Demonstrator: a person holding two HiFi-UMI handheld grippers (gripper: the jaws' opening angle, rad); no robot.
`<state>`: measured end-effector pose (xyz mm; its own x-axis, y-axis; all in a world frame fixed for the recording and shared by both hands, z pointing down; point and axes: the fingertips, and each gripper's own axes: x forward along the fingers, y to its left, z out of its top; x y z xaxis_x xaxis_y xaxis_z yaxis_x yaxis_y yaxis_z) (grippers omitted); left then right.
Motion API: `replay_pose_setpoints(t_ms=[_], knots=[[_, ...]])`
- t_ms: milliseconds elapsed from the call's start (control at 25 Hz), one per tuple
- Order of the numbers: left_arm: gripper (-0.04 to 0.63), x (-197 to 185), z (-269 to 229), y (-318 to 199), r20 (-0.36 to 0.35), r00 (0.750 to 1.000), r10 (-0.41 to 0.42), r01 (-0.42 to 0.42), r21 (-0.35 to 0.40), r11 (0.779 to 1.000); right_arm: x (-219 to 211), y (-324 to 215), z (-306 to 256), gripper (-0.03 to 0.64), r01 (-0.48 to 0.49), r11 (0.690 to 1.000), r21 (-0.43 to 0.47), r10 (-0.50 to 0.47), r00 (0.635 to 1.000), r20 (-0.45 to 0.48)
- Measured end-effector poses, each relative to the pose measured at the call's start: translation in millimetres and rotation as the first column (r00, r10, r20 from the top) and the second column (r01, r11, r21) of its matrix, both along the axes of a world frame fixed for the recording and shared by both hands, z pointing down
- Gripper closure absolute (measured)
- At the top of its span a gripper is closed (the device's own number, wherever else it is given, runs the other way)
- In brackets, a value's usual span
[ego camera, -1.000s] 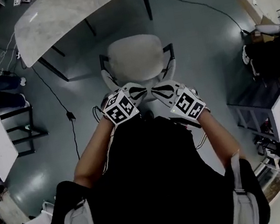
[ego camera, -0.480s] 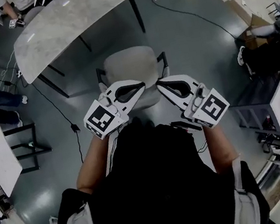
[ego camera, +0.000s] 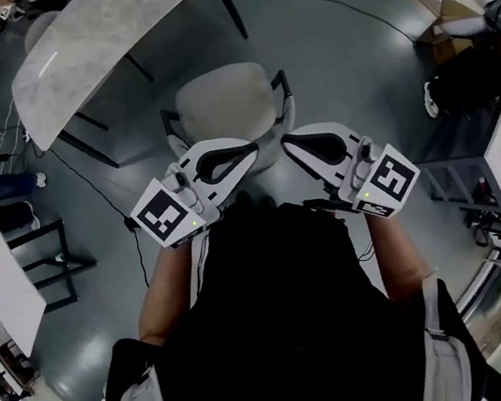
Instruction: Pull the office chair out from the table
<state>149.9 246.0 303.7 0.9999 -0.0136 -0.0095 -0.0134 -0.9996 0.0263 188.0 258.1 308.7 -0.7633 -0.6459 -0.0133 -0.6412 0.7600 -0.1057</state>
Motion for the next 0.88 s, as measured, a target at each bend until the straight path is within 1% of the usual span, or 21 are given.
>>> replay_pose_setpoints(t_ms=[80,120,240,320,520,760,880], knots=[[0.583,-1,4,3,0.009,1.000,0.001,-0.001,-0.013,1.000,-3,2,-1,0.598,0.010,1.000,0.006,-0.010,1.000,0.006],[0.583,-3,2,2,0.002,1.000,-0.006,0.006,-0.022,1.000,-5,2,-2,0.598,0.013,1.000,0.011,-0.013,1.000,0.002],[0.583,-9,-14,-2,-0.061,0.997,-0.040,0.038,-0.036,0.999,-10,1,-4,0.598,0.023,0.999,0.024,-0.022,0.999,-0.029],[0.583,-7,-19,-1,-0.078,0.996,-0.046,0.043,-0.033,0.999,-10,4,-2,0.598,0.034,0.999,0.026,-0.033,0.999,-0.039],[0.583,1,-8,3,-0.042,0.999,-0.024,0.022,-0.037,0.999,-13,10,5,0.597,0.054,0.998,0.016,-0.053,0.998,-0.042],[0.583,3,-2,9,-0.035,0.999,0.011,-0.014,-0.082,0.997,-15,11,6,0.597,0.047,0.999,0.009,-0.046,0.997,-0.056],[0.583,6,2,13,-0.022,0.999,0.036,-0.038,-0.088,0.995,-16,14,6,0.597,0.052,0.999,0.008,-0.052,0.997,-0.053]])
